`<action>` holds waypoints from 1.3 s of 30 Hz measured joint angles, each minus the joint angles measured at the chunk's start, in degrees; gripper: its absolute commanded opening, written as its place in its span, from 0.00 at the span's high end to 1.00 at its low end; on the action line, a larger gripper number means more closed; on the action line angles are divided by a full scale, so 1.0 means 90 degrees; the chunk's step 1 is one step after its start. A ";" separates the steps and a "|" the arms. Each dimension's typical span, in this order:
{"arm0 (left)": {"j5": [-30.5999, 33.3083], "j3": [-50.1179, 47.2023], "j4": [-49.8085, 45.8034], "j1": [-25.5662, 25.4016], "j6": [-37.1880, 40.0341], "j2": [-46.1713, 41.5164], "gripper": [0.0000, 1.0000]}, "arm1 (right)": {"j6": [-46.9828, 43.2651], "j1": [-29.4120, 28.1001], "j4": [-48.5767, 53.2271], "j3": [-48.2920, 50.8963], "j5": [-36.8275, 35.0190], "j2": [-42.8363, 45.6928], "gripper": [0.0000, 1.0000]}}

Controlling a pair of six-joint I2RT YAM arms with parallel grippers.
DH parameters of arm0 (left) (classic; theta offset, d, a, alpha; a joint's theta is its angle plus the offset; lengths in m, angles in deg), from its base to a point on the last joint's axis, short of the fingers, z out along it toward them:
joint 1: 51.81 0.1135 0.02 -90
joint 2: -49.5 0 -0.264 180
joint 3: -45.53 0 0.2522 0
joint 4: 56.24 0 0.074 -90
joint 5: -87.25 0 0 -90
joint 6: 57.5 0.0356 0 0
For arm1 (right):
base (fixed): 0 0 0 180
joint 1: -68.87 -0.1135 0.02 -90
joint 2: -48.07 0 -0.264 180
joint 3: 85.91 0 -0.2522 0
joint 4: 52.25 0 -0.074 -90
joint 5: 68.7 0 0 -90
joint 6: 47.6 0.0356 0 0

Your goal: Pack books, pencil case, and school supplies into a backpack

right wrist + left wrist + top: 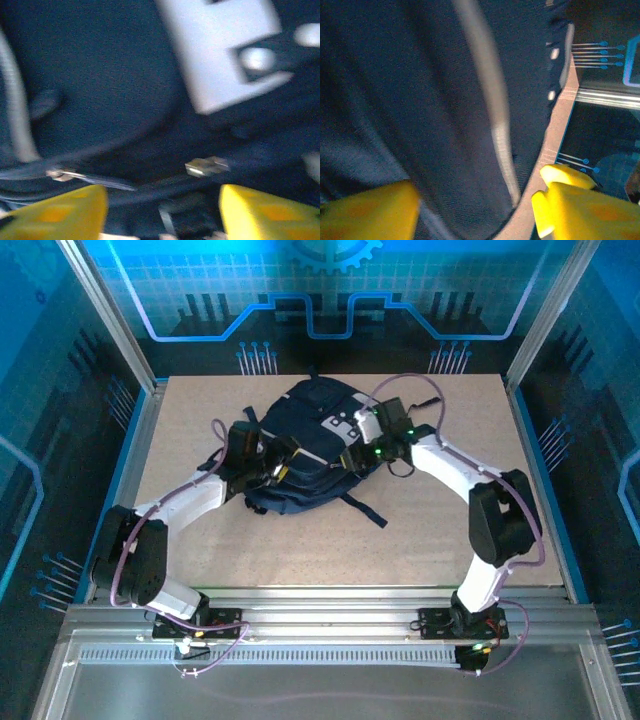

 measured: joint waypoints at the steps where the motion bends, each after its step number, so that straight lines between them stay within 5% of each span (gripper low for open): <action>1: 0.0058 0.0233 -0.0231 0.0012 0.0279 -0.0002 0.01 | 0.0070 0.0121 0.0007 0.0129 -0.0112 0.0168 0.15; 11: 0.1613 0.0979 -0.1530 0.0512 0.3206 -0.0663 0.01 | 0.0561 0.0682 -0.0352 0.1399 -0.1620 0.1634 0.15; 17: 0.3053 -0.0036 -0.1234 0.1185 0.4923 -0.0937 0.01 | 0.0333 0.1758 -0.2251 0.3623 -0.2613 0.2086 0.16; 21: 0.3767 -0.0792 -0.0794 0.1362 0.5600 -0.0857 0.01 | -0.0012 0.1812 -0.3910 0.4828 -0.2846 0.2098 0.15; 26: 0.3993 -0.1498 0.0495 0.1413 0.6207 -0.0782 0.01 | -0.0199 0.1812 -0.5661 0.5362 -0.2856 0.1957 0.14; 27: 0.3954 -0.1739 0.0954 0.1450 0.6285 -0.0782 0.01 | -0.0211 0.1814 -0.5887 0.5394 -0.2827 0.1921 0.01; 30: 0.3813 -0.2424 0.2040 0.1588 0.6453 -0.0782 0.01 | -0.0299 0.1868 -0.6778 0.5547 -0.2693 0.1705 0.00; 39: 0.3475 -0.3752 0.4721 0.1919 0.6538 -0.0350 0.01 | -0.0308 0.1894 -0.7203 0.5625 -0.2650 0.1559 0.00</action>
